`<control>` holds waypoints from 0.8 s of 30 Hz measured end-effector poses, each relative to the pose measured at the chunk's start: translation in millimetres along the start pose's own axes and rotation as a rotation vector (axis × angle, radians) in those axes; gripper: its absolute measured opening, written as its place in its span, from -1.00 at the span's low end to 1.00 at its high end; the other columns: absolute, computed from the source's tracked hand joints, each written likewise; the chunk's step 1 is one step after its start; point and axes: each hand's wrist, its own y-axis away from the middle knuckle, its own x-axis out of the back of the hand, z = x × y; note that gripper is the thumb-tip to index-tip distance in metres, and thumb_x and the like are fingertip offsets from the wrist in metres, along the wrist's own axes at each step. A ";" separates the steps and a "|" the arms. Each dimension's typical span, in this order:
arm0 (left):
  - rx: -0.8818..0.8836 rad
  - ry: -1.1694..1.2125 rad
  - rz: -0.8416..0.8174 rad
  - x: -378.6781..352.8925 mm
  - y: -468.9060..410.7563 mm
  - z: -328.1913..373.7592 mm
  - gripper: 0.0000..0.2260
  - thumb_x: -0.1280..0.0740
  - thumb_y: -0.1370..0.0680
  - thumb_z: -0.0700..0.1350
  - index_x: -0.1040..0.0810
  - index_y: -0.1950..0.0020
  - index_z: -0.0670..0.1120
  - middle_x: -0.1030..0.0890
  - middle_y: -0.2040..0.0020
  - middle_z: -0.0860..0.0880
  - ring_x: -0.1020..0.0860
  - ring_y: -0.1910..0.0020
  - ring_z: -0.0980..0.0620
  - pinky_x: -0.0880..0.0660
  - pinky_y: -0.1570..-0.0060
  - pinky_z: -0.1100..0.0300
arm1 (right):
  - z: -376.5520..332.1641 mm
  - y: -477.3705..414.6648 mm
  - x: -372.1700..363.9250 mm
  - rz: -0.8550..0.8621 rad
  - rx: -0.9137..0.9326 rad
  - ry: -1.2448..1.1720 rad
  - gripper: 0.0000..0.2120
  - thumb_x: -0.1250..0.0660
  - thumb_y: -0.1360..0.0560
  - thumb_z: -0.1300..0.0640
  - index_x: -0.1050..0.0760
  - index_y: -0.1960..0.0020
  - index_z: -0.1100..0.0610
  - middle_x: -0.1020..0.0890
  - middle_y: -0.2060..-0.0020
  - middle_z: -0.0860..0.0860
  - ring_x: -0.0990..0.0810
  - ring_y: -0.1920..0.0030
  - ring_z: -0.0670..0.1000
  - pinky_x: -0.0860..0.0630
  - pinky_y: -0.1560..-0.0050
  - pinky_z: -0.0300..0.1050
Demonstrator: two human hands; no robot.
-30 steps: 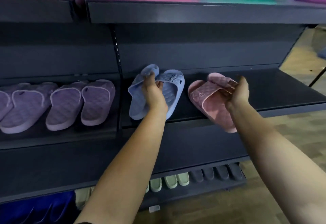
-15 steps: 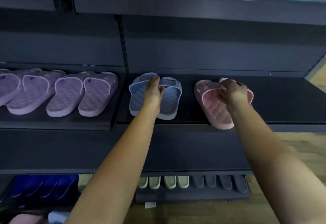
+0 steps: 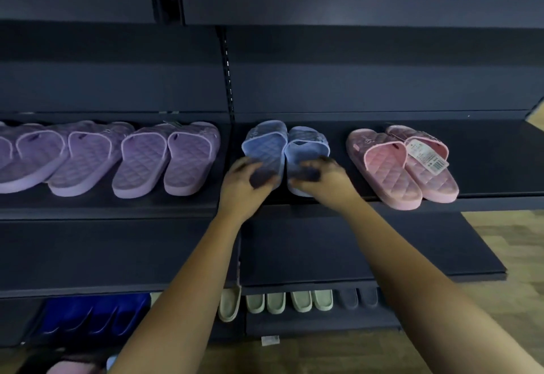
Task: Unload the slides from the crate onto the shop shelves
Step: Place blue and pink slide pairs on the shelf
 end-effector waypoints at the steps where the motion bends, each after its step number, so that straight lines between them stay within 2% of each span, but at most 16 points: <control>1: 0.004 -0.006 -0.039 0.7 0.5 -0.3 -0.50 -0.48 -0.41 0.10 -0.56 -0.27 -0.10 -0.42 -0.40 -0.03 -0.41 -0.36 0.02 -0.34 -0.33 0.18 | -0.4 0.7 -7.0 0.004 0.031 0.030 -0.52 -0.52 -0.33 -0.08 -0.56 -0.21 0.02 -0.54 -0.23 0.12 -0.48 -0.27 0.10 -0.41 -0.27 -0.10; 3: -0.024 -0.021 -0.061 1.5 2.2 1.5 -0.46 -0.49 -0.40 0.08 -0.52 -0.33 -0.05 -0.38 -0.45 -0.04 -0.39 -0.39 0.04 -0.30 -0.33 0.26 | 0.7 2.3 -16.6 0.051 0.085 0.064 -0.51 -0.52 -0.28 -0.11 -0.59 -0.16 0.03 -0.59 -0.17 0.12 -0.49 -0.25 0.16 -0.44 -0.25 -0.01; 5: -0.042 -0.044 -0.030 1.7 4.7 4.6 -0.48 -0.50 -0.40 0.01 -0.53 -0.33 -0.06 -0.42 -0.42 -0.12 -0.42 -0.37 -0.02 -0.27 -0.26 0.35 | 0.9 5.4 -17.8 0.119 0.087 0.048 -0.60 -0.51 -0.27 -0.06 -0.62 -0.07 0.06 -0.65 -0.03 0.10 -0.57 -0.10 0.15 -0.50 -0.07 -0.05; 7: -0.056 -0.101 0.000 -0.2 7.7 5.7 -0.50 -0.50 -0.38 -0.07 -0.54 -0.30 -0.14 -0.45 -0.38 -0.20 -0.44 -0.35 -0.10 -0.27 -0.22 0.32 | 2.3 8.7 -15.6 0.177 0.068 0.032 -0.64 -0.52 -0.28 0.03 -0.64 -0.04 0.10 -0.66 0.00 0.12 -0.60 -0.03 0.15 -0.52 -0.01 -0.05; 10: -0.021 -0.144 0.030 -2.1 14.1 2.8 -0.46 -0.49 -0.38 -0.03 -0.52 -0.32 -0.18 -0.44 -0.38 -0.21 -0.41 -0.35 -0.13 -0.34 -0.26 0.21 | 6.5 10.2 -14.6 0.205 0.064 0.016 -0.62 -0.53 -0.29 0.03 -0.64 -0.08 0.10 -0.65 -0.06 0.14 -0.61 -0.05 0.14 -0.53 -0.06 -0.04; 15: 0.016 -0.179 0.065 3.2 23.3 -6.3 -0.45 -0.45 -0.40 0.01 -0.51 -0.34 -0.17 -0.44 -0.39 -0.17 -0.37 -0.36 -0.16 -0.37 -0.26 0.13 | 1.1 8.1 -22.8 0.113 0.112 -0.016 -0.51 -0.55 -0.30 0.00 -0.60 -0.20 0.06 -0.55 -0.27 0.09 -0.56 -0.21 0.05 -0.43 -0.16 -0.23; 20: 0.024 -0.178 0.032 21.6 16.9 -19.1 -0.45 -0.48 -0.40 -0.03 -0.49 -0.36 -0.16 -0.40 -0.42 -0.19 -0.35 -0.40 -0.14 -0.32 -0.32 0.12 | -13.3 1.1 -31.5 0.048 0.129 0.016 -0.48 -0.53 -0.33 -0.05 -0.56 -0.24 0.09 -0.53 -0.26 0.13 -0.54 -0.22 0.11 -0.48 -0.24 -0.01; 24: 0.013 -0.175 0.045 26.5 12.8 -23.4 -0.46 -0.50 -0.39 -0.06 -0.51 -0.33 -0.18 -0.41 -0.41 -0.22 -0.39 -0.37 -0.16 -0.33 -0.30 0.13 | -17.1 -2.3 -33.8 0.046 0.107 0.008 -0.49 -0.53 -0.34 -0.04 -0.55 -0.25 0.08 -0.51 -0.27 0.14 -0.54 -0.21 0.12 -0.47 -0.26 0.00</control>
